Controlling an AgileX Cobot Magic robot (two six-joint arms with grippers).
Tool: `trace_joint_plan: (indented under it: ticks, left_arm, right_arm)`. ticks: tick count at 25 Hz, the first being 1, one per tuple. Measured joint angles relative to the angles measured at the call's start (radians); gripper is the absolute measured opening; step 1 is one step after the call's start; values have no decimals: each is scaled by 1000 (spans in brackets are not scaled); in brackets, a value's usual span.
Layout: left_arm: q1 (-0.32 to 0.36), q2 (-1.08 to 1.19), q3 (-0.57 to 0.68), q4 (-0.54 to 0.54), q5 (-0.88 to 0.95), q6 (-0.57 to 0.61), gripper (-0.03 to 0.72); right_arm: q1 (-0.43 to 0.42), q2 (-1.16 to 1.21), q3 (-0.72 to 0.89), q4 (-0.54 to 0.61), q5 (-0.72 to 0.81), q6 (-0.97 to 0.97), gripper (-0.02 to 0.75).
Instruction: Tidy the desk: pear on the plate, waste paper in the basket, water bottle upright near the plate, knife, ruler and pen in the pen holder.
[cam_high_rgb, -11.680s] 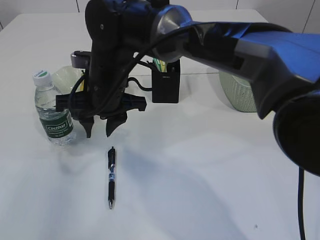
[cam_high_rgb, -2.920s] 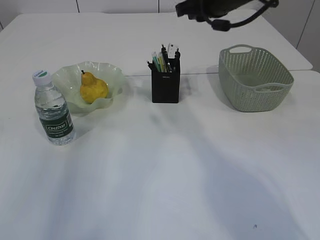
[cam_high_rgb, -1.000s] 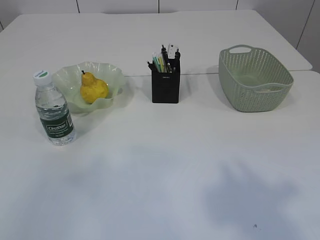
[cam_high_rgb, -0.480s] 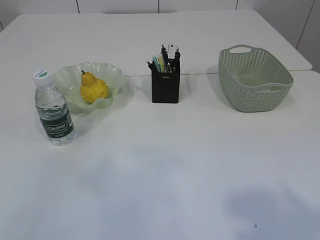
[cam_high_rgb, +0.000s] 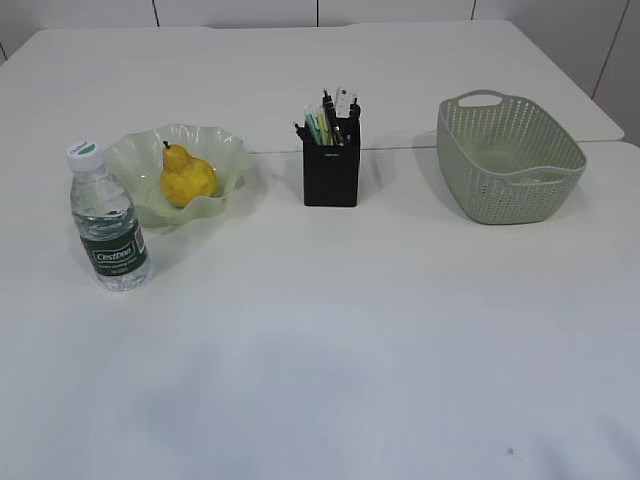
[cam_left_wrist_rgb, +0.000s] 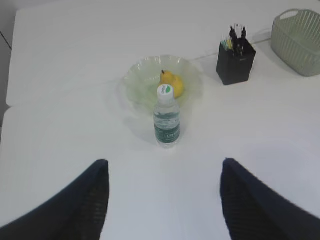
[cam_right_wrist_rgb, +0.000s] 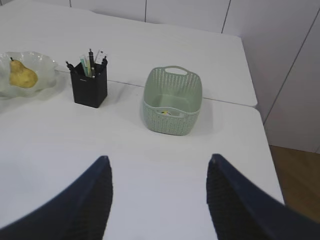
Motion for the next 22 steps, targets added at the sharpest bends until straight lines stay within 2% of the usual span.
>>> trace_joint_plan:
  ticks: [4,9,22]
  left_arm:
    - [0,-119,28,-12,0,0,477]
    - [0,-277,152,-99,3,46,474]
    - [0,-578,487,-134,13,72,473]
  right_arm:
    - [0,-59,0,62,46,-20,473]
    - [0,-125,8,77,75,-40,475]
    - [0,-264,345,144,60,-36,475]
